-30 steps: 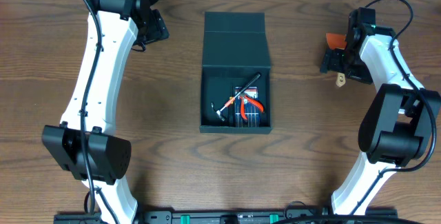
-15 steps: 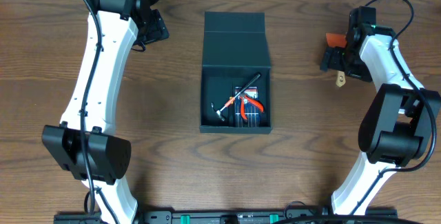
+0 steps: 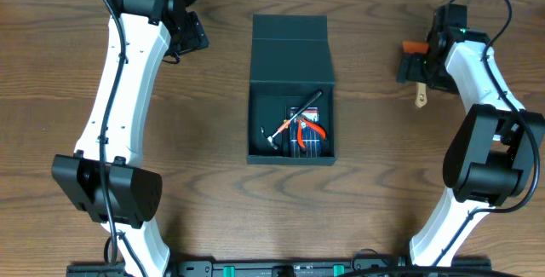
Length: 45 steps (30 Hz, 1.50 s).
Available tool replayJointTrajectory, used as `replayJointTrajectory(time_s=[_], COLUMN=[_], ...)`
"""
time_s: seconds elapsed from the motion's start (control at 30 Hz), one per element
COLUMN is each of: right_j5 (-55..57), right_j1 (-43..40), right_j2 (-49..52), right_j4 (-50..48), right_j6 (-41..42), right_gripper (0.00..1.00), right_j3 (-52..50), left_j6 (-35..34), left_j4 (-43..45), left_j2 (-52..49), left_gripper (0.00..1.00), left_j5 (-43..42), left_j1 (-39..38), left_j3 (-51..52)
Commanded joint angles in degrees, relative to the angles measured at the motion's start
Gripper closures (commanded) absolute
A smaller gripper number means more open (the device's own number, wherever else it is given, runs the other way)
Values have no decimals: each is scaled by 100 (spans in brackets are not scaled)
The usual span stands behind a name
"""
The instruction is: Pack container
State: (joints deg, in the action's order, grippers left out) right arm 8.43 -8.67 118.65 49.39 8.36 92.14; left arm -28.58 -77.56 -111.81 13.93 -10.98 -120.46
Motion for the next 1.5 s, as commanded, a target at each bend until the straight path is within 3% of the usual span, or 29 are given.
replayJointTrajectory(time_s=[0.0, 0.57, 0.97, 1.07, 1.17, 1.33, 1.47], right_j5=[-35, -734, -699, -695, -697, -691, -671], right_j1=[-44, -409, -352, -352, -352, -352, -352], right_j2=[-17, 1161, 1276, 1276, 1276, 1276, 1276], right_j4=[-11, 199, 107, 98, 85, 122, 149], right_j6=[-385, -782, -778, -778, -778, -778, -778], right_gripper=[1, 1, 2, 16, 40, 42, 62], right_j3=[184, 188, 238, 238, 238, 238, 238], left_j6=[-87, -87, -87, -87, -87, -87, -87], left_j4=[-20, -20, -20, -20, -20, -20, -20], left_j2=[50, 50, 50, 50, 50, 50, 50], left_gripper=[2, 1, 1, 1, 1, 2, 1], left_j5=[68, 68, 68, 68, 68, 68, 68], left_j1=[9, 9, 9, 9, 9, 9, 9], left_j3=[-52, -52, -52, -52, -52, -52, -52])
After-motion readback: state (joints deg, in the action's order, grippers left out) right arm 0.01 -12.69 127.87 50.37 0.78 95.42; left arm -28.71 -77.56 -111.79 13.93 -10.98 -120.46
